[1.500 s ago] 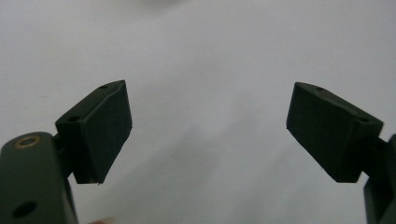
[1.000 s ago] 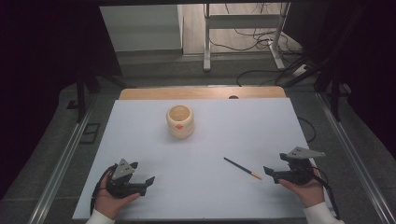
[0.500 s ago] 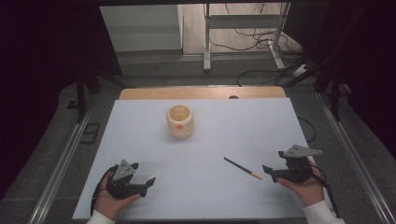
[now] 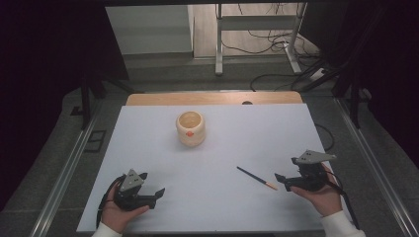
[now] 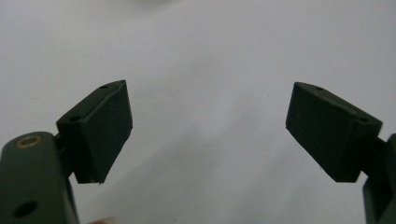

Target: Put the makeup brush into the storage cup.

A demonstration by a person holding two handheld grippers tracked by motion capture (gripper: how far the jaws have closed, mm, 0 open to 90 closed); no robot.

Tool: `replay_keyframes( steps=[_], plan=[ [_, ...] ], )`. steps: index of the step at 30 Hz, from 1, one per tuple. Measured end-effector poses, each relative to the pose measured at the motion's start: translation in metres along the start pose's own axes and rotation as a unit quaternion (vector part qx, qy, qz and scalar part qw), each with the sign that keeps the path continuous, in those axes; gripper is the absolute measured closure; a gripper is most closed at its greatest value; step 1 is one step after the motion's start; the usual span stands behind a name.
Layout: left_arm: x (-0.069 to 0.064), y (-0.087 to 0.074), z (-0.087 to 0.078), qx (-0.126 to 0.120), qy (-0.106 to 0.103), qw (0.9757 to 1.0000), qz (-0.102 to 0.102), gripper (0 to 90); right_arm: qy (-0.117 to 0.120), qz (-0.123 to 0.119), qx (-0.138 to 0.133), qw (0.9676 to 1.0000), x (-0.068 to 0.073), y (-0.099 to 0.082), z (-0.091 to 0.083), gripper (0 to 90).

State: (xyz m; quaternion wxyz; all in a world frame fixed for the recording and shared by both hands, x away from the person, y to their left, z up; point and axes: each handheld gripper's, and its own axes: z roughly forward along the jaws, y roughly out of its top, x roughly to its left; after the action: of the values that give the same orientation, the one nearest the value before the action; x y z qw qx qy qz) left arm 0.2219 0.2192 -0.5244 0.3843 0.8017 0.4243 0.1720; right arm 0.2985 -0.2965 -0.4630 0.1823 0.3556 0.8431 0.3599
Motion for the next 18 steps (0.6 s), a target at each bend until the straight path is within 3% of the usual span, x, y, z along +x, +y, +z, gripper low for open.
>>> replay_keyframes(
  steps=[3,18],
  plan=[
    [0.0,0.0,0.0,0.0,0.0,1.0,-0.001,15.1,0.003,-0.007,0.02,0.9998,0.001,0.005,0.001,15.3],
    [-0.001,0.0,0.0,0.0,0.0,1.0,0.004,15.4,0.019,-0.026,0.063,0.9975,0.011,0.019,0.011,15.2]
  ],
)
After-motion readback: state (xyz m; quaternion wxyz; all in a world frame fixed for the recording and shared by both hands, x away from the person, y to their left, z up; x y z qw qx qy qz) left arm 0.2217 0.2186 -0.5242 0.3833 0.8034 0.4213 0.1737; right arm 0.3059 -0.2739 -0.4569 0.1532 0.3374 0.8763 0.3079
